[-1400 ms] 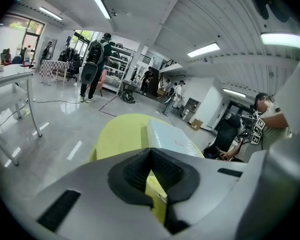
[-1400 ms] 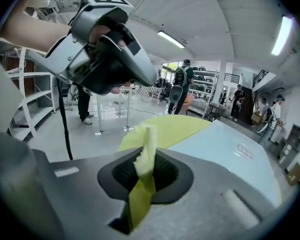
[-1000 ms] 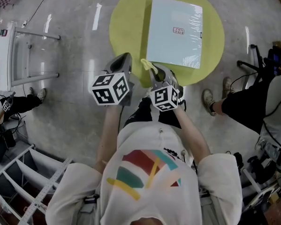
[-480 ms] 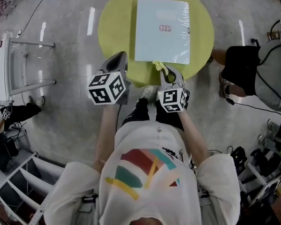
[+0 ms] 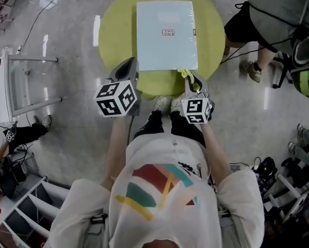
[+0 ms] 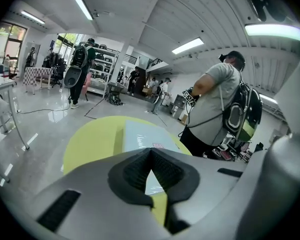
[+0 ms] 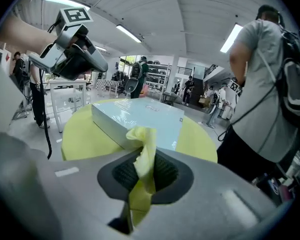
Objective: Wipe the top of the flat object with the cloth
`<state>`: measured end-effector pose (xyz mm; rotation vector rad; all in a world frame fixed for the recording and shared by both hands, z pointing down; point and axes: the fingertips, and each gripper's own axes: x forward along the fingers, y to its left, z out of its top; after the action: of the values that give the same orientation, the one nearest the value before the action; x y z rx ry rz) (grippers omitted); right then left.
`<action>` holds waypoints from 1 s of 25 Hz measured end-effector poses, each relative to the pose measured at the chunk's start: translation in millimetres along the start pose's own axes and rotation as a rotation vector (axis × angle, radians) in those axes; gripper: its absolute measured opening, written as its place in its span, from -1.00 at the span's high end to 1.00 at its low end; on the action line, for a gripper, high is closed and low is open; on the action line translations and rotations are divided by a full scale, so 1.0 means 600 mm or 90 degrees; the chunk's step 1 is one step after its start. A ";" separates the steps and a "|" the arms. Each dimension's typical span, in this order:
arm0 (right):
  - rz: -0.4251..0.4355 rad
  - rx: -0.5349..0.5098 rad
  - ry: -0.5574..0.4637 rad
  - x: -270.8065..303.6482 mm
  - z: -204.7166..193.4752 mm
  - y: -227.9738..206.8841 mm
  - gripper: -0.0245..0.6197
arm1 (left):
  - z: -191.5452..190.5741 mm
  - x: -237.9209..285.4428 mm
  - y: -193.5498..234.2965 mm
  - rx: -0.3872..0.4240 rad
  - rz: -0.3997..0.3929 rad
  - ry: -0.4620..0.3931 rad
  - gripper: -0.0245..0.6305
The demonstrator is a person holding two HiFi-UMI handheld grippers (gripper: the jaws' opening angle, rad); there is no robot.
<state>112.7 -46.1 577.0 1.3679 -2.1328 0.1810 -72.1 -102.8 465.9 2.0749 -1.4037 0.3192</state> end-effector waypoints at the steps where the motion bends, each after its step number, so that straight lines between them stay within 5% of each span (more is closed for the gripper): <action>1: -0.007 0.002 0.002 -0.002 -0.004 -0.009 0.84 | 0.000 0.002 -0.004 0.004 -0.001 0.001 0.88; 18: -0.060 0.052 0.014 -0.028 -0.042 -0.084 0.84 | 0.022 0.013 -0.036 0.034 -0.003 -0.010 0.88; 25: -0.020 0.083 -0.094 -0.074 0.052 -0.137 0.84 | 0.031 0.013 -0.033 0.017 0.006 -0.027 0.88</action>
<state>184.3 -62.0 511.2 1.5302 -2.2533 0.2157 -53.4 -114.5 448.4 2.1089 -1.4420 0.3006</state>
